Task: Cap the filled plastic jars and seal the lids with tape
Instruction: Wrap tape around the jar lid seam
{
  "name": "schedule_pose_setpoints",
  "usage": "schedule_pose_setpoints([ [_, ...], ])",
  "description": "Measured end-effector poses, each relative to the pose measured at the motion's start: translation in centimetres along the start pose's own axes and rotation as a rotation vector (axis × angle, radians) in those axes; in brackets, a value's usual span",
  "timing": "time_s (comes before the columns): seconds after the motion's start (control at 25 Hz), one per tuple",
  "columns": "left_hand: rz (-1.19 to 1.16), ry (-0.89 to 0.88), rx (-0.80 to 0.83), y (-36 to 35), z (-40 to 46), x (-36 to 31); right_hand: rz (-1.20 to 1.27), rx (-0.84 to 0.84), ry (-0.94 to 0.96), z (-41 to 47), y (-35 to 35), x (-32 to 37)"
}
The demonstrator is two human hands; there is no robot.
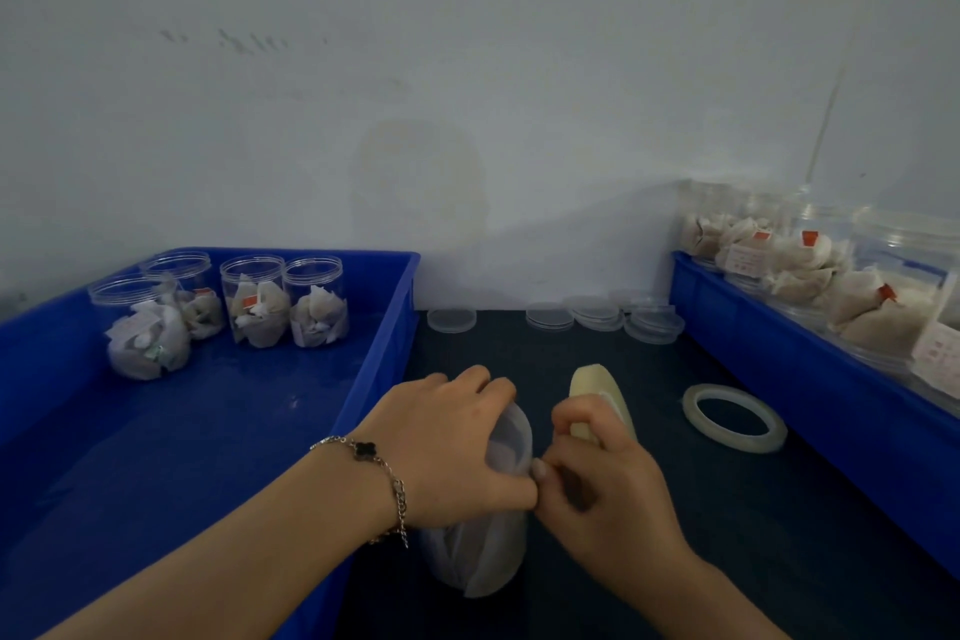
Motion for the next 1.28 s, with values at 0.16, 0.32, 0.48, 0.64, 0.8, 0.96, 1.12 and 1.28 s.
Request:
schedule_pose_setpoints([
  [0.16, -0.014, 0.052, -0.053, 0.4, 0.5, 0.6, 0.051, 0.036, -0.007, 1.5, -0.2, -0.9],
  [0.32, 0.071, 0.162, -0.101, 0.9, 1.0, 1.9, 0.026, 0.099, -0.08, 3.7, -1.9, -1.8],
  [0.48, 0.081, 0.248, -0.103, 0.7, 1.3, 3.0, -0.025, 0.108, -0.075, 5.7, -2.4, -2.8],
  [0.64, -0.057, 0.309, -0.094, 1.3, 1.4, 3.1, -0.061, 0.115, -0.009, 7.1, -2.9, -2.4],
  [0.8, -0.54, 0.202, 0.067, 2.1, -0.2, 2.5, -0.298, 0.054, -0.096, 8.6, 0.4, -6.9],
  [0.96, -0.45, 0.096, 0.028, 1.8, -0.5, 0.8, -0.477, 0.422, -0.149, 5.4, 1.4, -11.2],
  [1.12, -0.226, 0.129, 0.013, 1.0, -0.2, 1.9, -0.301, 0.423, -0.144, 2.7, -2.0, -8.8],
  [1.28, -0.16, 0.147, 0.05, -0.3, 0.2, 2.6, -0.397, 0.568, -0.051, 0.1, -4.0, -8.7],
])
Point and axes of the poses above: each hand's wrist, its own z-axis towards the middle knuckle, its own y-axis out of the back of the hand, x = y × z, the point moved 3 cm from there along z, towards the middle knuckle, and after that the axes turned 3 degrees about y, right-handed, at the moved point
